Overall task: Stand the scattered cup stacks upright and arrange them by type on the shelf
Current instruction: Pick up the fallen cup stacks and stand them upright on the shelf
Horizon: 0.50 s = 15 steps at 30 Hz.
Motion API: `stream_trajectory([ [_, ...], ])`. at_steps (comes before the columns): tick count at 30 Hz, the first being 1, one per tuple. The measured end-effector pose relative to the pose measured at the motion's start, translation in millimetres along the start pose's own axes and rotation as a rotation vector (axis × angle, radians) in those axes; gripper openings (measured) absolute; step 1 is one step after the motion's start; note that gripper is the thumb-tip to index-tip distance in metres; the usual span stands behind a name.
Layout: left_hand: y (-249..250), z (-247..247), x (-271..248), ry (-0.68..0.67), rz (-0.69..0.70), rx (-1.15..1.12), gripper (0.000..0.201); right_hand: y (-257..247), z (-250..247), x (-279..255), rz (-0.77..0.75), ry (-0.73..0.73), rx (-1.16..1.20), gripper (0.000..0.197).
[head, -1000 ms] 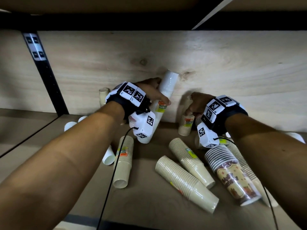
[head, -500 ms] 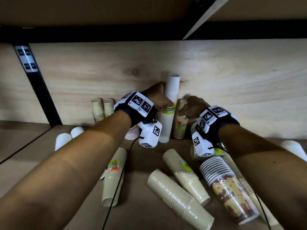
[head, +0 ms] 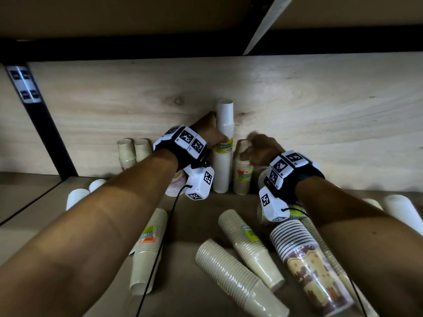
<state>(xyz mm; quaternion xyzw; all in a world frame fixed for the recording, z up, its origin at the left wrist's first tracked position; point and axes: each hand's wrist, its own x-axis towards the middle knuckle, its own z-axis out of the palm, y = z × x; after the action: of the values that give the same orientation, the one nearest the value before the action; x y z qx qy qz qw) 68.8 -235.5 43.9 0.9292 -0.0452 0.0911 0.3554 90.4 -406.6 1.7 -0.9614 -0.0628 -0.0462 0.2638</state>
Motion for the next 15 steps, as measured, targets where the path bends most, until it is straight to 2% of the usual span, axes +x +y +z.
stream_trajectory([
  [3, -4, 0, 1, -0.004, -0.006, -0.001, 0.074, -2, -1, 0, -0.012, -0.013, -0.047, 0.075],
  [9, -10, 2, 2, -0.015, 0.026, -0.022, 0.077, -4, -4, 0, 0.004, -0.034, -0.019, 0.058],
  [15, -14, 4, 1, 0.02, 0.063, 0.009, 0.07, -8, -6, -4, 0.005, -0.052, 0.002, 0.064],
])
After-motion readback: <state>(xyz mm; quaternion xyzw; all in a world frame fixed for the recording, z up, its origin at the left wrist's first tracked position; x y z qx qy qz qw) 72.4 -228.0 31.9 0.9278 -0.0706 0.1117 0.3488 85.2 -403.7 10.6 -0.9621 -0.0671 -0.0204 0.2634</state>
